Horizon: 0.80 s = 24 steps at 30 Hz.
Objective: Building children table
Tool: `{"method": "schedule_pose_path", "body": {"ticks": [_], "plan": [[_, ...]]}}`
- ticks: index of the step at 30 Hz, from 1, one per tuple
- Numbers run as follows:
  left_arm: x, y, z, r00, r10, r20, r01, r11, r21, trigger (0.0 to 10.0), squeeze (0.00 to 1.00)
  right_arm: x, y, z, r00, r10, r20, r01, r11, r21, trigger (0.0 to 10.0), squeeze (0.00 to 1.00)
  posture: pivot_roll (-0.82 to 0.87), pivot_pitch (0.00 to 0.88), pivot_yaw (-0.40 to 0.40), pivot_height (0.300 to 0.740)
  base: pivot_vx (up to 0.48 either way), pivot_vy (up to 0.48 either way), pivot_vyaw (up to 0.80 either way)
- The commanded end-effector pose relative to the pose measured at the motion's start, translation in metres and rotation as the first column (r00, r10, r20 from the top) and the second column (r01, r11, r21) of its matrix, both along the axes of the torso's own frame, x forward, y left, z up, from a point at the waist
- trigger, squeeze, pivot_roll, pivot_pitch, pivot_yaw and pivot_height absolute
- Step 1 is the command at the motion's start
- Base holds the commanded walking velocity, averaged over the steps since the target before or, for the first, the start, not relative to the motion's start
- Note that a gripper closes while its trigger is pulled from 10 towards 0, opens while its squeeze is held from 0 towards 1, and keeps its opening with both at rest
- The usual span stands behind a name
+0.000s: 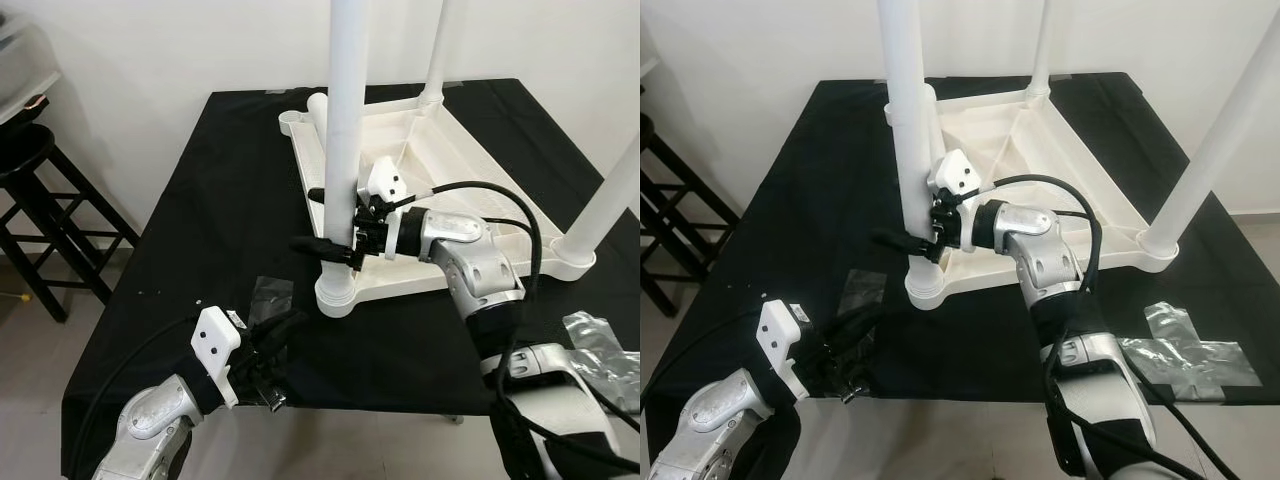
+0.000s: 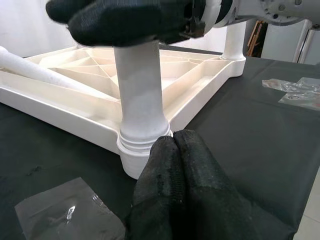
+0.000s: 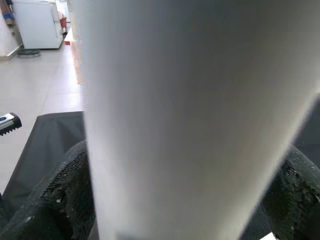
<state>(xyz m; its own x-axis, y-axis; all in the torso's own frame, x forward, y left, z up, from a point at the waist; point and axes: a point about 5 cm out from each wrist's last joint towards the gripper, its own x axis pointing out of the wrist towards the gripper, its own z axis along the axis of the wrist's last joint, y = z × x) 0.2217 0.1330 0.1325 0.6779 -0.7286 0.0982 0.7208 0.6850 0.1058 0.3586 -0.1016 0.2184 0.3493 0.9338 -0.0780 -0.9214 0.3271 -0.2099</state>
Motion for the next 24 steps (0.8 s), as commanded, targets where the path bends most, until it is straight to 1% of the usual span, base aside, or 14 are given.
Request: {"method": "schedule_pose_path", "body": {"ticks": [1,2,3,7,15,16,17,18,19,21,22,23,24], "plan": [[-0.001,0.001,-0.003,1.000,0.005,-0.006,-0.005,1.000,0.013,0.0,0.00,0.001,0.000,0.005,1.000,0.018,0.021,-0.018,1.000,0.006,10.0,0.00,0.03,0.099,0.024,0.740,0.000,0.000,0.00],[-0.001,0.002,-0.003,1.000,0.005,-0.006,-0.005,1.000,0.013,0.0,0.00,0.003,0.000,0.004,1.000,0.019,0.022,-0.019,1.000,0.006,9.8,0.00,0.03,0.099,0.024,0.740,0.000,0.000,0.00],[-0.001,0.002,-0.003,1.000,0.005,-0.006,-0.005,1.000,0.013,0.0,0.00,0.004,-0.001,0.004,1.000,0.017,0.021,-0.017,1.000,0.010,0.0,0.00,0.03,0.100,0.023,0.740,0.000,0.000,0.00],[-0.001,0.002,-0.003,1.000,0.005,-0.006,-0.005,1.000,0.013,0.0,0.00,0.007,-0.003,0.004,1.000,0.026,0.009,-0.026,0.999,0.037,0.0,0.00,0.03,0.100,0.024,0.740,0.000,0.000,0.00],[-0.002,0.002,-0.004,1.000,0.005,-0.006,-0.005,1.000,0.014,0.0,0.00,0.004,-0.007,-0.004,0.999,0.042,-0.005,-0.042,0.997,0.070,0.0,0.00,0.03,0.098,0.027,0.740,0.000,0.000,0.00],[-0.002,0.002,-0.004,1.000,0.004,-0.007,-0.004,1.000,0.015,0.0,0.00,0.003,-0.012,-0.007,0.999,0.037,-0.010,-0.036,0.997,0.065,0.0,0.00,0.04,0.096,0.030,0.740,0.000,0.000,0.00],[-0.001,0.001,-0.004,1.000,0.003,-0.008,-0.003,1.000,0.016,0.0,0.00,0.002,-0.022,-0.011,1.000,0.023,-0.014,-0.023,0.999,0.047,0.0,0.00,0.04,0.089,0.038,0.740,0.000,0.000,0.00],[-0.001,0.001,-0.004,1.000,0.003,-0.008,-0.003,1.000,0.016,0.0,0.00,0.002,-0.022,-0.011,1.000,0.023,-0.014,-0.023,0.999,0.047,0.0,0.00,0.04,0.089,0.038,0.740,0.000,0.000,0.00],[-0.002,0.002,-0.005,1.000,0.001,-0.009,-0.001,1.000,0.017,0.0,0.00,0.001,-0.033,-0.013,1.000,-0.002,-0.014,0.002,1.000,0.027,0.0,0.00,0.04,0.088,0.038,0.740,0.000,0.000,0.00],[-0.002,0.002,-0.005,1.000,-0.002,-0.012,0.002,1.000,0.019,0.0,0.00,0.000,-0.047,-0.017,0.998,-0.055,-0.010,0.055,0.998,-0.008,0.0,0.00,0.04,0.086,0.037,0.740,0.000,0.000,0.00],[-0.002,0.003,-0.006,1.000,-0.003,-0.013,0.003,1.000,0.020,0.0,0.00,-0.001,-0.051,-0.021,0.996,-0.086,-0.005,0.086,0.996,-0.026,0.0,0.00,0.04,0.083,0.033,0.740,0.000,0.000,0.00],[-0.002,0.003,-0.006,1.000,-0.003,-0.014,0.003,1.000,0.021,0.0,0.00,0.000,-0.056,-0.027,0.988,-0.150,-0.022,0.149,0.987,-0.055,0.0,0.00,0.04,0.082,0.033,0.740,0.000,0.000,0.00],[-0.002,0.003,-0.006,1.000,-0.003,-0.014,0.003,1.000,0.021,0.0,0.00,0.000,-0.056,-0.027,0.988,-0.150,-0.022,0.149,0.987,-0.055,0.0,0.00,0.04,0.082,0.033,0.740,0.000,0.000,0.00]]}}
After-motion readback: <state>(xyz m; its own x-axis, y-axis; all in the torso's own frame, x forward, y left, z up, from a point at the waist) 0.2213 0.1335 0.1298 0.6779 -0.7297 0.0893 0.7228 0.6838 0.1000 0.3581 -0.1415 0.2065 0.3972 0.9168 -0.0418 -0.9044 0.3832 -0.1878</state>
